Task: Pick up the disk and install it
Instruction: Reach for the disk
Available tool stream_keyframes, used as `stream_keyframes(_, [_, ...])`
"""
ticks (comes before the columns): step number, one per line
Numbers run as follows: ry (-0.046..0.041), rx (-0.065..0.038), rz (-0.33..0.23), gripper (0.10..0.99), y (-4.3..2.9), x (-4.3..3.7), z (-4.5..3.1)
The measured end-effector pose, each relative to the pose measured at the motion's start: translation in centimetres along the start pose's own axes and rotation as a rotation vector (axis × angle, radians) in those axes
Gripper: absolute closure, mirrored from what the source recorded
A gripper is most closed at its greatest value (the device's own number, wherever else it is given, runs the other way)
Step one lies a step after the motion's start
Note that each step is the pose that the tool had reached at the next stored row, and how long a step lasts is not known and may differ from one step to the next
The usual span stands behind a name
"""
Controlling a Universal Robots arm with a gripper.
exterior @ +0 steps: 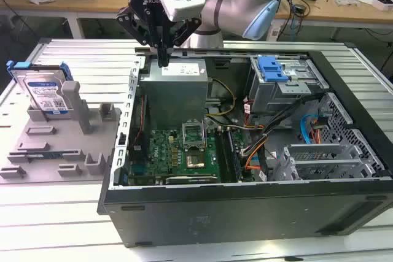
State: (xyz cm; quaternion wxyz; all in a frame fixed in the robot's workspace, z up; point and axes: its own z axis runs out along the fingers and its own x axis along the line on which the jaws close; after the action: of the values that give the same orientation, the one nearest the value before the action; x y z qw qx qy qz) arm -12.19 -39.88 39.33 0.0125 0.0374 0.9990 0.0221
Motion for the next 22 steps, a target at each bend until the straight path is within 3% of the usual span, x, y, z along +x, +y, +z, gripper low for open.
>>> stream_keyframes(11, [0.0000,0.000,0.000,0.980,0.00,0.00,0.00])
stream_keyframes(15, [0.0001,0.000,0.000,0.980,0.01,0.42,0.00])
stream_keyframes(17, [0.0000,0.000,0.000,0.980,0.24,2.62,0.02])
stream_keyframes(19, [0.0002,0.000,0.000,0.980,0.50,3.69,0.08])
stream_keyframes(21, [0.0014,0.000,0.000,0.980,0.95,5.47,0.20])
stream_keyframes(22, [0.0017,0.000,0.000,0.980,1.04,5.88,0.23])
